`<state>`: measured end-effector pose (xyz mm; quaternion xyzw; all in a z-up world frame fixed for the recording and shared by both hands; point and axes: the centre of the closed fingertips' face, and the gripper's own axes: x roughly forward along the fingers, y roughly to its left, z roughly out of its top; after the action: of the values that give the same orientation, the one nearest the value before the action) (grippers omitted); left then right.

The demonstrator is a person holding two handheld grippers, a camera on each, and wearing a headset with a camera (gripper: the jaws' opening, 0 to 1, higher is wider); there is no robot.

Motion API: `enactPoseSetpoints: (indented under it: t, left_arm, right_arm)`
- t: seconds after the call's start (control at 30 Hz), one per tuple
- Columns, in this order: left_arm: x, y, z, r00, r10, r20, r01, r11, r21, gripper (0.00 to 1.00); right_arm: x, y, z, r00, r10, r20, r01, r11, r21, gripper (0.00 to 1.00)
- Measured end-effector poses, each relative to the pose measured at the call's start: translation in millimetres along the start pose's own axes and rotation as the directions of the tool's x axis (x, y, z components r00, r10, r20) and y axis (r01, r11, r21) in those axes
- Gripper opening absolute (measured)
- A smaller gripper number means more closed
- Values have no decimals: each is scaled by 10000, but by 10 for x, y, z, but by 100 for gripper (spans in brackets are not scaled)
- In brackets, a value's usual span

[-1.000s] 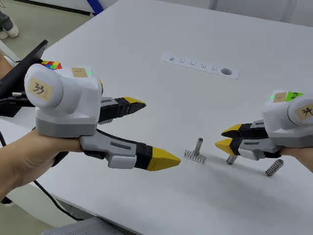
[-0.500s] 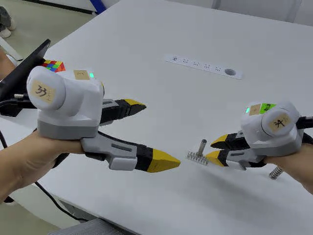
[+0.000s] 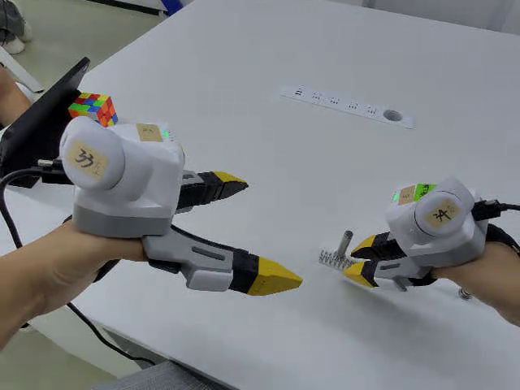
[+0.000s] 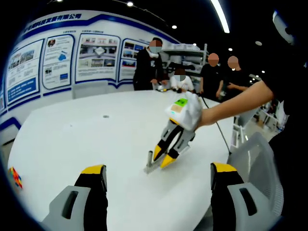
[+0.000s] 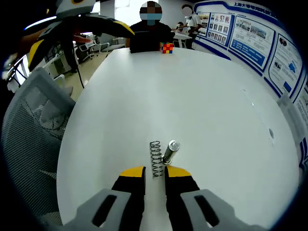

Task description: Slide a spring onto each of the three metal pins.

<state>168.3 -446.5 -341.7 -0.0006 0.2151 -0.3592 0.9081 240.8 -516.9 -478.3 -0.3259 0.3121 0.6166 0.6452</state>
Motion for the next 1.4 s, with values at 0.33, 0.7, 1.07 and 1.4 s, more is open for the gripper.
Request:
enactPoseSetpoints:
  t: [0.33, 0.7, 1.07, 1.4]
  left_arm:
    - [-15, 15, -59, 10000, 32, -50, -33, 10000, -80, 90]
    - [38, -79, -51, 9994, -335, -104, 335, 9994, 23, 84]
    - [275, -254, -39, 9945, -907, -527, 941, 9934, 655, 70]
    - [465, -363, -24, 9926, -1051, -614, 1129, 9837, 1400, 48]
  right_arm:
    - [84, 10, -42, 9996, 216, -208, -215, 9998, 53, 12]
    - [1, 73, -30, 9991, 345, -231, -353, 9987, -371, 11]
    - [-501, 254, 217, 9975, 605, 377, -561, 9927, -1065, 11]
    - [-924, 501, 410, 9923, 851, 899, -656, 9773, -2014, 11]
